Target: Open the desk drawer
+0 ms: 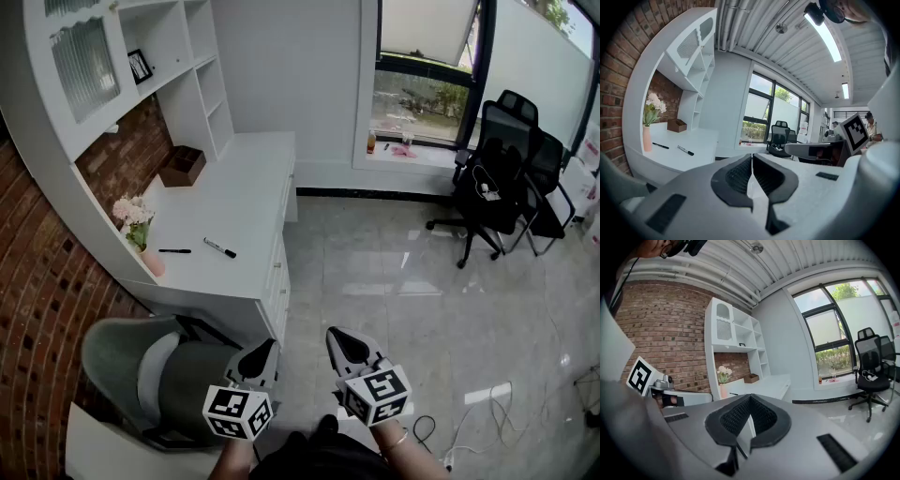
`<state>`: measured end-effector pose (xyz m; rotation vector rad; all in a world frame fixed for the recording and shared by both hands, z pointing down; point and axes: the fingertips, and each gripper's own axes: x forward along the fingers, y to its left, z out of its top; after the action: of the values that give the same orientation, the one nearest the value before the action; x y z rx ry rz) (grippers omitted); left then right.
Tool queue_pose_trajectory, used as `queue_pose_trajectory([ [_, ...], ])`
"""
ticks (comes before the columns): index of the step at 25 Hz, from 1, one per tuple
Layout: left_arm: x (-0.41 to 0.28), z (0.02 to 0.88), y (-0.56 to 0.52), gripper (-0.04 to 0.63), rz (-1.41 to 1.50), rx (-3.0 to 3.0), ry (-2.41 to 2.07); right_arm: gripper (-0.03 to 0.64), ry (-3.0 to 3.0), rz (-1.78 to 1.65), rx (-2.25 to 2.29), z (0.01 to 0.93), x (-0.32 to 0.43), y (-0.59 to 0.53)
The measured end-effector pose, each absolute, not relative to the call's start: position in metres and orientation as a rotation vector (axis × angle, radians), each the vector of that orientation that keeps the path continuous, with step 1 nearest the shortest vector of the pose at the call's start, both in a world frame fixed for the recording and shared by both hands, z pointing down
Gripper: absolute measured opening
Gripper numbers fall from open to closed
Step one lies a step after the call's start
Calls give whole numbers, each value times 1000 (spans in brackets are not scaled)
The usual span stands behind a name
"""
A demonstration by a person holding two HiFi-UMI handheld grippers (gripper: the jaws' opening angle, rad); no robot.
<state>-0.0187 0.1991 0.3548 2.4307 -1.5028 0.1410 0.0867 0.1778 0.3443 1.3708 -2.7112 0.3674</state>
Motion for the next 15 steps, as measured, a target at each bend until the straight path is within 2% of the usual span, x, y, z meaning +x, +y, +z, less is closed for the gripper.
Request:
queue_pose_trajectory([
  [15,-7,357,194,18,161,2416,-1550,5,-2734,408,1323,356,97,173],
])
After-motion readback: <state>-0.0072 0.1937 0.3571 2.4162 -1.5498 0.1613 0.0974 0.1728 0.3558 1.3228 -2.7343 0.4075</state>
